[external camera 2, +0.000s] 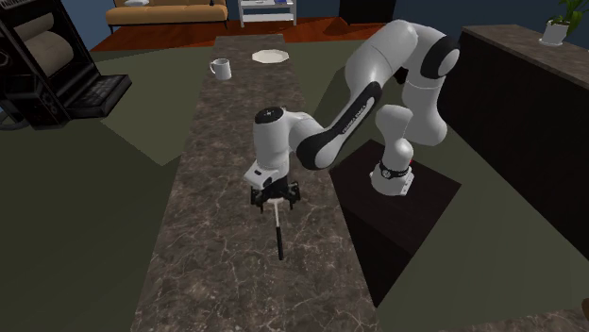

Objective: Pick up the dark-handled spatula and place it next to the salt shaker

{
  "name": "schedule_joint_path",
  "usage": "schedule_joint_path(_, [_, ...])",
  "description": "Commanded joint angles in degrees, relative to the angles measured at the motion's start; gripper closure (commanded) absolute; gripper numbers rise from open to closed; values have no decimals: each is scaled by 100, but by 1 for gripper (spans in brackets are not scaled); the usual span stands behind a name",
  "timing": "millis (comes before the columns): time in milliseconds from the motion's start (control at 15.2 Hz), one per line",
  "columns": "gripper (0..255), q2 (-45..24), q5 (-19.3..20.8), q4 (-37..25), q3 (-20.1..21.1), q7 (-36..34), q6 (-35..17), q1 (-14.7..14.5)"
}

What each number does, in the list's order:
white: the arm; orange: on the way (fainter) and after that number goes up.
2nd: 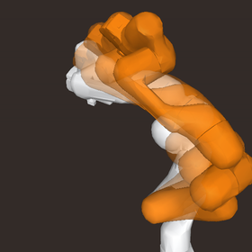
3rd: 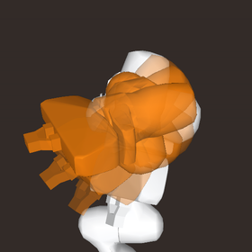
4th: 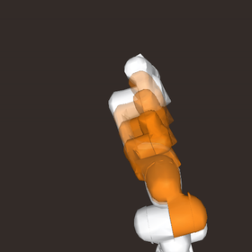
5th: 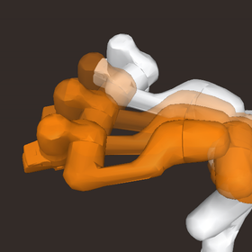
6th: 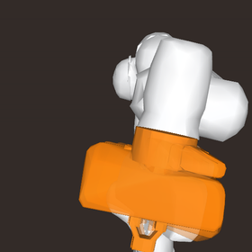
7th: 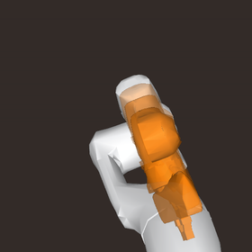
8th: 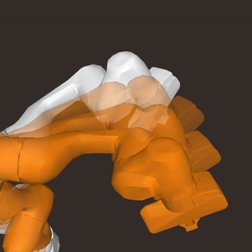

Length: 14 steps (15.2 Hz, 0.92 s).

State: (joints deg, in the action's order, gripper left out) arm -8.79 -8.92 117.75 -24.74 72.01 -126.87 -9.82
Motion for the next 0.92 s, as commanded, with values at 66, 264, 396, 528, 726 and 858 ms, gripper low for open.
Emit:
schedule_joint_path(66, [0, -160, -103, 28, 35, 74, -171, 6])
schedule_joint_path(264, [0, -328, -219, 114, 69, 152, -405, 23])
schedule_joint_path(396, [0, -328, -219, 115, 70, 152, -405, 24])
schedule_joint_path(528, [0, -328, -219, 114, 70, 152, -405, 24])
schedule_joint_path(726, [0, -328, -219, 114, 70, 152, -405, 24])
schedule_joint_path(858, [255, -327, -218, 114, 70, 151, -404, 24])
